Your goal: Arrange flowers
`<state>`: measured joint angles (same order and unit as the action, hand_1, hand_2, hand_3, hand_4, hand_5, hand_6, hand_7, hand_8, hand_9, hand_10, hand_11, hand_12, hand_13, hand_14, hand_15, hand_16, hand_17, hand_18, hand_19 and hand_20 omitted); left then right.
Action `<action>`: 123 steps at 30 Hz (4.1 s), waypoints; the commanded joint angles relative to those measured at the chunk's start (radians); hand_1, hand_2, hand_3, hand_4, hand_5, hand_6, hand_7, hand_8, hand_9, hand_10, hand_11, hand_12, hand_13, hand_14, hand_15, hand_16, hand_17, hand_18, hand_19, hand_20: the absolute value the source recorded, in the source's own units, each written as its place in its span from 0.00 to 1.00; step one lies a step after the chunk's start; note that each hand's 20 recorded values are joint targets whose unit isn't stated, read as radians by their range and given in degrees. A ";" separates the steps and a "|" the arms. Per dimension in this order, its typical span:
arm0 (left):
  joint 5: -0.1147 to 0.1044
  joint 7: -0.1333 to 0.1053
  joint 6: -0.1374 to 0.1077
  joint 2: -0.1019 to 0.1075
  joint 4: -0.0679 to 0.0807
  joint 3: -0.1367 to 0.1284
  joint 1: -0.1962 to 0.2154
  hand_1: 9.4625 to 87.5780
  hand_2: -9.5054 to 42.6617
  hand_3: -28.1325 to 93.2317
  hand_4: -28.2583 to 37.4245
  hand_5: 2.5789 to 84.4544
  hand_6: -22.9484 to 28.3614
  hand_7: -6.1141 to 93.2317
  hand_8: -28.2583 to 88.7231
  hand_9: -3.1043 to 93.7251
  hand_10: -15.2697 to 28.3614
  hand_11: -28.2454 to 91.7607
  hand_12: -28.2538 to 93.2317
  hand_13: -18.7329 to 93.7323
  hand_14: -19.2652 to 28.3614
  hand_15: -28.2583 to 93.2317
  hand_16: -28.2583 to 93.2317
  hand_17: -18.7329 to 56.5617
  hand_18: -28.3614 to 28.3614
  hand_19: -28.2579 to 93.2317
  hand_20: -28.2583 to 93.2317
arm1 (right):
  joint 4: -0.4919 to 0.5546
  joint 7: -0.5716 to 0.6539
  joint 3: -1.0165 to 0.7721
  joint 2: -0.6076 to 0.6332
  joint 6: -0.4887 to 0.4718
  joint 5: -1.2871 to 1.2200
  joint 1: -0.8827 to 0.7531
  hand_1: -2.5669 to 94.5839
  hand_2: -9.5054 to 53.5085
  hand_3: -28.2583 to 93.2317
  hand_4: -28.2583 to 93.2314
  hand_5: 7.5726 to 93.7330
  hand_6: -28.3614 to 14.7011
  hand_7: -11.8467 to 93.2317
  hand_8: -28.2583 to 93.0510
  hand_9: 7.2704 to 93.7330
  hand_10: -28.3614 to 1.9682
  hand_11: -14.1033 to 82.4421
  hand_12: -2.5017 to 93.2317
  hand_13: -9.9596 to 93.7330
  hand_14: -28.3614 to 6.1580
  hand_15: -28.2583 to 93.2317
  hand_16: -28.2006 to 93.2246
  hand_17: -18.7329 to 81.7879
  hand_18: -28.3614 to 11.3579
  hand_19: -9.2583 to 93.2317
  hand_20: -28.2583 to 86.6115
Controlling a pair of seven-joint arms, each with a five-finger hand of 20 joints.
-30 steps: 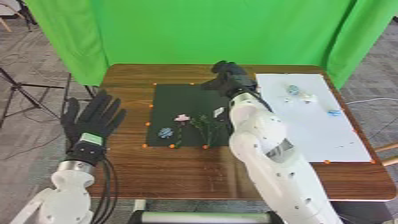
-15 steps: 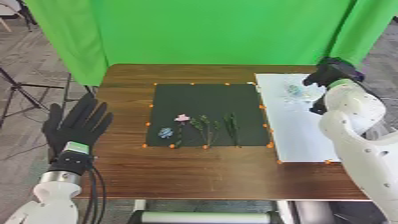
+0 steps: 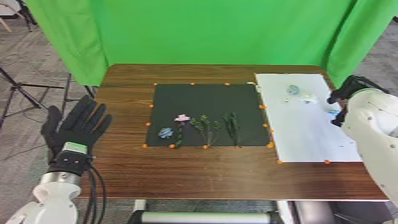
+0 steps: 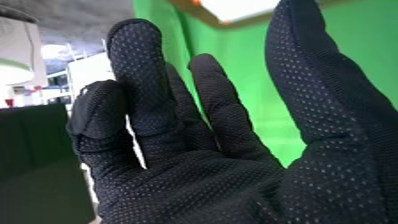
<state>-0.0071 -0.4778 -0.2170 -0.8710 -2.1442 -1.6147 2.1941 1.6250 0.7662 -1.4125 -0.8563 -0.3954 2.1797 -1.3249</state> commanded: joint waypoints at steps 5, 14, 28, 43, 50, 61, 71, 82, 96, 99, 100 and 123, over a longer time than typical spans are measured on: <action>-0.017 -0.009 -0.002 -0.002 -0.005 0.003 -0.002 0.21 0.38 0.83 0.00 0.44 0.60 0.24 0.15 0.36 0.65 0.41 0.31 0.37 0.69 0.53 0.16 0.17 0.74 0.53 0.31 | -0.052 0.011 0.020 -0.008 0.010 -0.008 -0.013 0.45 0.00 0.86 0.00 0.45 0.49 0.21 0.16 0.44 0.34 0.23 0.16 0.70 0.43 0.76 0.40 0.56 0.11 0.98 0.53; -0.020 -0.022 -0.012 0.007 -0.005 0.010 -0.005 0.21 0.39 0.84 0.00 0.45 0.60 0.25 0.15 0.36 0.65 0.42 0.31 0.38 0.70 0.53 0.16 0.17 0.74 0.53 0.31 | -0.099 0.036 0.057 -0.021 0.003 0.001 -0.008 0.45 0.00 0.85 0.00 0.51 0.52 0.24 0.15 0.52 0.38 0.26 0.16 0.73 0.47 0.74 0.41 0.58 0.13 1.00 0.52; 0.037 0.056 0.041 -0.033 0.015 -0.016 0.000 0.22 0.40 0.83 0.00 0.45 0.60 0.25 0.15 0.36 0.65 0.42 0.31 0.38 0.70 0.54 0.15 0.17 0.74 0.53 0.31 | -0.135 0.059 0.097 -0.055 0.064 0.016 -0.032 0.59 0.00 0.79 0.00 0.71 0.59 0.36 0.25 0.81 0.56 0.30 0.31 0.81 0.56 0.73 0.44 0.63 0.17 1.00 0.56; 0.039 0.059 0.065 -0.042 0.007 -0.054 0.042 0.23 0.40 0.83 0.00 0.44 0.59 0.24 0.15 0.36 0.65 0.41 0.31 0.37 0.69 0.53 0.16 0.17 0.74 0.53 0.31 | 0.215 -0.030 0.063 -0.030 0.224 0.154 -0.130 0.63 0.03 0.80 0.00 0.76 0.61 0.43 0.30 0.89 0.59 0.28 0.43 0.83 0.58 0.73 0.46 0.64 0.19 1.00 0.59; 0.041 0.064 0.060 -0.043 0.007 -0.065 0.052 0.23 0.39 0.83 0.00 0.44 0.59 0.23 0.16 0.36 0.64 0.41 0.31 0.37 0.69 0.53 0.16 0.17 0.74 0.53 0.31 | 0.389 -0.180 0.149 -0.097 0.265 0.043 -0.091 0.62 0.03 0.81 0.00 0.77 0.60 0.42 0.31 0.90 0.60 0.28 0.43 0.83 0.58 0.73 0.46 0.65 0.19 1.00 0.60; 0.069 0.096 0.067 -0.040 0.015 -0.051 0.026 0.22 0.39 0.83 0.00 0.44 0.59 0.23 0.16 0.36 0.64 0.41 0.31 0.37 0.69 0.53 0.16 0.17 0.74 0.53 0.31 | 0.297 -0.312 0.391 -0.358 0.203 0.045 -0.005 0.62 0.03 0.81 0.00 0.77 0.60 0.41 0.31 0.90 0.61 0.27 0.43 0.83 0.59 0.73 0.47 0.65 0.19 1.00 0.60; 0.092 0.124 0.057 -0.020 0.031 0.009 -0.030 0.22 0.39 0.83 0.00 0.44 0.59 0.23 0.16 0.36 0.64 0.41 0.31 0.37 0.69 0.52 0.16 0.17 0.74 0.53 0.31 | 0.188 -0.312 0.493 -0.449 0.157 0.117 0.025 0.62 0.02 0.81 0.00 0.77 0.61 0.41 0.30 0.89 0.61 0.26 0.43 0.83 0.59 0.73 0.47 0.65 0.20 1.00 0.60; 0.099 0.146 0.077 -0.032 0.048 0.051 -0.061 0.23 0.39 0.83 0.00 0.44 0.59 0.23 0.16 0.36 0.64 0.41 0.31 0.37 0.69 0.52 0.16 0.17 0.74 0.53 0.31 | 0.071 -0.315 0.502 -0.502 0.257 0.256 0.035 0.62 0.02 0.80 0.00 0.76 0.61 0.39 0.27 0.87 0.62 0.24 0.40 0.82 0.59 0.73 0.47 0.65 0.20 1.00 0.62; 0.079 0.143 0.076 -0.034 0.051 0.056 -0.072 0.22 0.39 0.83 0.00 0.43 0.58 0.21 0.15 0.36 0.64 0.40 0.30 0.37 0.69 0.52 0.16 0.17 0.74 0.52 0.31 | 0.021 -0.282 0.500 -0.529 0.242 0.275 0.028 0.60 0.00 0.81 0.00 0.71 0.59 0.33 0.24 0.75 0.50 0.30 0.22 0.81 0.60 0.70 0.48 0.64 0.21 1.00 0.59; 0.080 0.143 0.077 -0.038 0.053 0.054 -0.074 0.22 0.39 0.83 0.00 0.43 0.58 0.21 0.16 0.36 0.64 0.40 0.30 0.37 0.69 0.52 0.16 0.17 0.74 0.52 0.31 | 0.031 -0.280 0.498 -0.527 0.215 0.264 0.026 0.57 0.00 0.82 0.00 0.68 0.60 0.32 0.23 0.70 0.46 0.31 0.19 0.80 0.61 0.69 0.50 0.63 0.20 1.00 0.58; 0.078 0.138 0.079 -0.035 0.052 0.055 -0.072 0.22 0.39 0.83 0.00 0.43 0.58 0.21 0.16 0.36 0.64 0.40 0.30 0.37 0.69 0.52 0.16 0.17 0.74 0.52 0.31 | 0.033 -0.284 0.495 -0.528 0.199 0.265 0.025 0.56 0.00 0.83 0.00 0.68 0.60 0.32 0.23 0.70 0.46 0.30 0.19 0.80 0.61 0.69 0.50 0.63 0.20 1.00 0.58; 0.085 0.158 0.068 -0.058 0.056 0.048 -0.081 0.23 0.38 0.83 0.00 0.43 0.58 0.22 0.16 0.35 0.64 0.40 0.31 0.37 0.69 0.52 0.16 0.17 0.74 0.53 0.31 | 0.254 -0.202 0.343 -0.482 0.075 0.137 -0.006 0.48 0.00 0.86 0.00 0.64 0.63 0.28 0.13 0.57 0.33 0.24 0.16 0.79 0.56 0.77 0.43 0.65 0.20 1.00 0.58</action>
<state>0.0743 -0.3259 -0.1531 -0.9160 -2.0891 -1.5606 2.1126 1.7627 0.5340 -0.9858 -1.3801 -0.2853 2.3605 -1.3339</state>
